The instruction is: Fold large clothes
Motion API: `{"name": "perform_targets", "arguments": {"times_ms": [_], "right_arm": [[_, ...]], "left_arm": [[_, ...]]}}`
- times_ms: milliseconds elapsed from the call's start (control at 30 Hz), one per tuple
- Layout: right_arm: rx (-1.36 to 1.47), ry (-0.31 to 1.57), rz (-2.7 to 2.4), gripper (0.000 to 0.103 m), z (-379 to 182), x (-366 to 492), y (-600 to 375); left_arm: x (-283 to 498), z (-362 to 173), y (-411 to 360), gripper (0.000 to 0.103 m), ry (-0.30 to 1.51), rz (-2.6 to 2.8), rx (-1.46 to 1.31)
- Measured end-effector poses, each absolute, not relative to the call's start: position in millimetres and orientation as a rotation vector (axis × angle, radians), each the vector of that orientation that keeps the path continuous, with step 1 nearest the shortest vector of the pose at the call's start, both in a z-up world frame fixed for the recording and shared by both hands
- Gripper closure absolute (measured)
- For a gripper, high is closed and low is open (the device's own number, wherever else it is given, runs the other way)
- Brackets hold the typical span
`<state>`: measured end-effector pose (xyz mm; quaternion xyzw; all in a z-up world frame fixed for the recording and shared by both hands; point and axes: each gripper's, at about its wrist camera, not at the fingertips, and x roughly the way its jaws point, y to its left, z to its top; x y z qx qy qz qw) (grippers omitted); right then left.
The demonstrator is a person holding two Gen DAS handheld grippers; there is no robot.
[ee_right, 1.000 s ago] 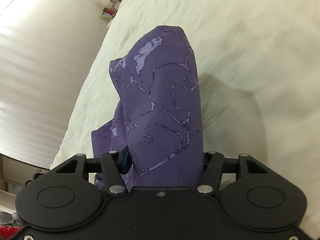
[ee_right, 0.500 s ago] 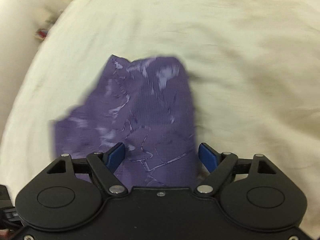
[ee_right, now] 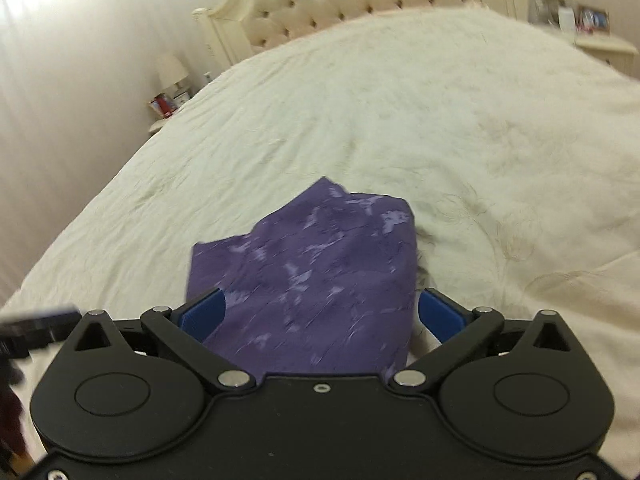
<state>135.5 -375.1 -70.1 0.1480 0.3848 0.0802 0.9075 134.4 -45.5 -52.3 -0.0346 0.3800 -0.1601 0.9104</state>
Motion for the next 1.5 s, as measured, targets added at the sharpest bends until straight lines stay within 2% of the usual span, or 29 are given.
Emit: {"name": "perform_targets", "arguments": {"times_ms": [300, 767, 1133, 1500], "right_arm": [[0.314, 0.754, 0.082, 0.001, -39, 73, -346], [0.229, 0.743, -0.027, 0.001, 20, 0, -309], [0.215, 0.812, -0.051, 0.001, 39, -48, -274], [0.22, 0.843, -0.081, 0.001, 46, -74, -259]], "left_arm": [[104, -7, -91, 0.007, 0.647, -0.169, 0.101], [63, 7, -62, 0.008, 0.837, -0.18, 0.059], [23, 0, -40, 0.008, 0.981, -0.193, 0.006], [-4, 2, -42, 0.008, 1.004, -0.18, 0.014]]}}
